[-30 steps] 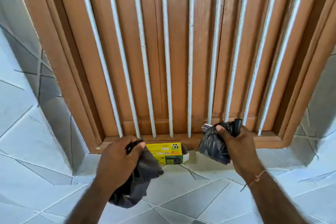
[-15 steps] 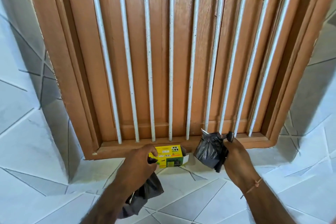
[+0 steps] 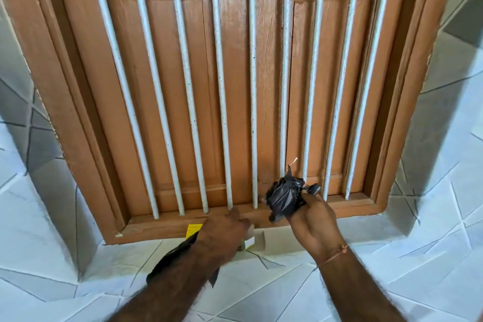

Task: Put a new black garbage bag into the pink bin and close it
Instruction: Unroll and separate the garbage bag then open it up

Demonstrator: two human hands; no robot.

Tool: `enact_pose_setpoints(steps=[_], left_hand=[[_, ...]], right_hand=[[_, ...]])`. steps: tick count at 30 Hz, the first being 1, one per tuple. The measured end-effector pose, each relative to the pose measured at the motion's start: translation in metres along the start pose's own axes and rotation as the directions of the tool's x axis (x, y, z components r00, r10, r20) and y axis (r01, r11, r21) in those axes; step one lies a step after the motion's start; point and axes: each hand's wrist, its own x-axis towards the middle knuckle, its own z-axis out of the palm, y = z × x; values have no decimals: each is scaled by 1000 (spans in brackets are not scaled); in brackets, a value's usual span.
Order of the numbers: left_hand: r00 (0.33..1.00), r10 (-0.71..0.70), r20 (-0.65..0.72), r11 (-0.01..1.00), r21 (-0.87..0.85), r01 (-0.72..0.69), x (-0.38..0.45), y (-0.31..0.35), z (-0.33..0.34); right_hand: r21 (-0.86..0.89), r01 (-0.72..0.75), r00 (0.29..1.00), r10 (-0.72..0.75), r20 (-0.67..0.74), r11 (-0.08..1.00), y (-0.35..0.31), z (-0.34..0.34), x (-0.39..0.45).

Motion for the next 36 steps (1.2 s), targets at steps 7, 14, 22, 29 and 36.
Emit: enact_pose_setpoints(steps=[7,14,22,29,36], left_hand=[[945,-220,-241,899,-426,101,-31,3,0],[881,-392,-266,755,-640,143,-48,-12,-21],[898,-368,-243,793,-586,166,-49,-13,-19],[903,-358,-238,770,-622,141,-48,-19,-17],[911,-321,-260,816,-564,127,-47,-14,-16]], right_hand=[[58,-70,990,62,128,996,28,29,0],[-681,367,929,-281,239,634,54,25,-14],[-830,553,794,-350,498,74,50,38,-23],[-847,395,905,8,425,356,32,46,-32],[-896,376,924,-173,342,238,40,41,-25]])
